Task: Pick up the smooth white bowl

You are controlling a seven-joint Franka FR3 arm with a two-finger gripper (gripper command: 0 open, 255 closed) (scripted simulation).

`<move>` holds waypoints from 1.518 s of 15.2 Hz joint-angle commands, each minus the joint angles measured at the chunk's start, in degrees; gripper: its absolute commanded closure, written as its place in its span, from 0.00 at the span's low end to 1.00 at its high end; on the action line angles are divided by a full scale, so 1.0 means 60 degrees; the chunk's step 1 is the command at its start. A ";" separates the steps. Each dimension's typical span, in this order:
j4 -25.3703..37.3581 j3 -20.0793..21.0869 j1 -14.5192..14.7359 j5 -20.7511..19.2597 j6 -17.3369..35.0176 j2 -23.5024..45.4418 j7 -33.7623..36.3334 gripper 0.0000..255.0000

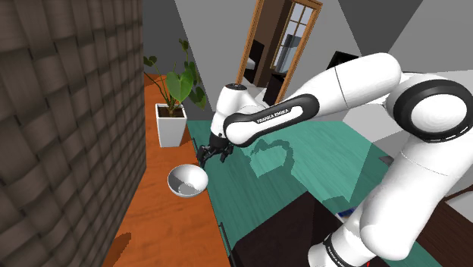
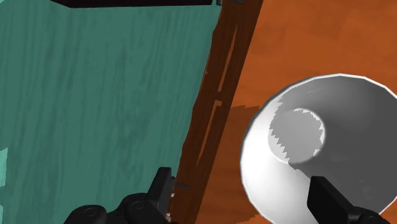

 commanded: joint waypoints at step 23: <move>0.0341 -0.0058 0.0163 -0.0344 0.0746 0.0979 0.0292 1.00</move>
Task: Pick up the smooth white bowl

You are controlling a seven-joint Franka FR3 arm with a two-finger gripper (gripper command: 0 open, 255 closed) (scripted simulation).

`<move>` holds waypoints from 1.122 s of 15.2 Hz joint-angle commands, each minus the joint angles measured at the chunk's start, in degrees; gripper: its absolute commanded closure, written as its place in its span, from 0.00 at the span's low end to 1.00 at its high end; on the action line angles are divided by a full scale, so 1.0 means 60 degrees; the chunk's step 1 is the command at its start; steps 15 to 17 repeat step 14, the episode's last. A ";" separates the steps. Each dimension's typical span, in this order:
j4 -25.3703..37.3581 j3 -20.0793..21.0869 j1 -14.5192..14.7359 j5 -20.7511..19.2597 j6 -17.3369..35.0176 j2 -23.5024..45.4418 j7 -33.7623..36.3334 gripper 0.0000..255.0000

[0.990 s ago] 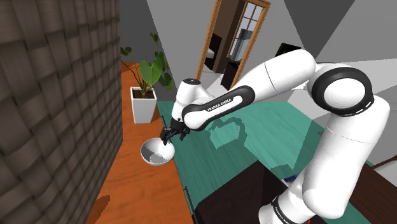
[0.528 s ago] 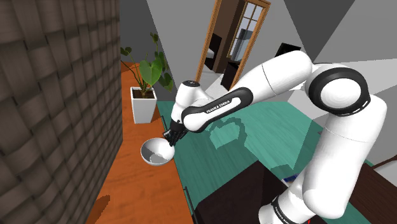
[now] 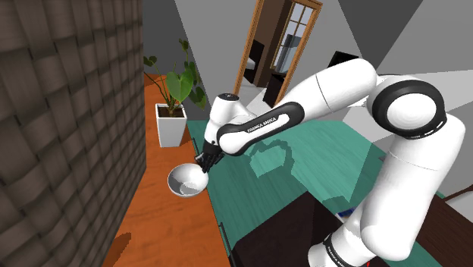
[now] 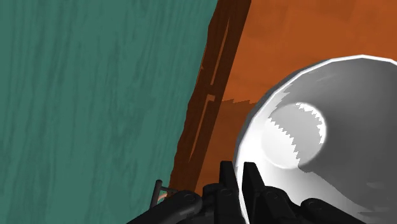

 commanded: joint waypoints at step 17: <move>0.0428 0.0135 -0.0121 0.0413 -0.1502 -0.1106 -0.0256 1.00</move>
